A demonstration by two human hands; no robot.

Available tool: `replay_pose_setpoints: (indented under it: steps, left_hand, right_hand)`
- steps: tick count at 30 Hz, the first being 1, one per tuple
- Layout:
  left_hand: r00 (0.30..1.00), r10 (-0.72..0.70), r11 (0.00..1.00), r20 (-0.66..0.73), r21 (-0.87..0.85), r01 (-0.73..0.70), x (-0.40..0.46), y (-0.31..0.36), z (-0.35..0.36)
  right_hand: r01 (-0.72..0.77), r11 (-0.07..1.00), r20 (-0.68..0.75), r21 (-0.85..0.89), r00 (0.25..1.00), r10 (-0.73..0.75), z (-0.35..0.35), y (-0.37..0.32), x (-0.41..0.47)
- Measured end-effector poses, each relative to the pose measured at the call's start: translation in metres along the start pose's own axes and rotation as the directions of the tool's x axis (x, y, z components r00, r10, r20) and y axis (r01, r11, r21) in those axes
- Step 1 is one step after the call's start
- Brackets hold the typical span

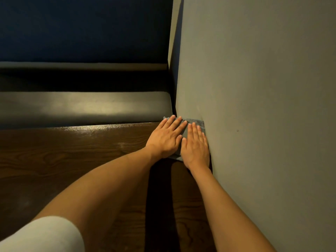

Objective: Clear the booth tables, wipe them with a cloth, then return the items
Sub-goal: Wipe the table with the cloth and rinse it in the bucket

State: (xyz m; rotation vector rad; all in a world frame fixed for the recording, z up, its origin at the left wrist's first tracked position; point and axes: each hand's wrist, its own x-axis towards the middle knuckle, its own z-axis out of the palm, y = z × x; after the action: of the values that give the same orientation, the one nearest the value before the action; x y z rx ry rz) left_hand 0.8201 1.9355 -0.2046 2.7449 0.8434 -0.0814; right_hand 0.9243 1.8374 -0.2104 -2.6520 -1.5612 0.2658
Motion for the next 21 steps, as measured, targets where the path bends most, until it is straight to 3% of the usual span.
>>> replay_pose_setpoints:
  steps: [9, 21]
  left_hand:
    - [0.999, -0.016, 1.0, -0.028, 0.005, 0.016, -0.009, 0.005, 0.006]
    - [0.992, 0.111, 0.993, 0.057, -0.04, -0.109, -0.119, 0.049, 0.023]
  right_hand:
    - [0.001, 0.999, -0.004, -0.036, 1.0, -0.001, 0.002, -0.001, -0.012]
    - [-0.079, 0.996, 0.041, -0.051, 0.996, 0.081, 0.011, -0.009, -0.147]
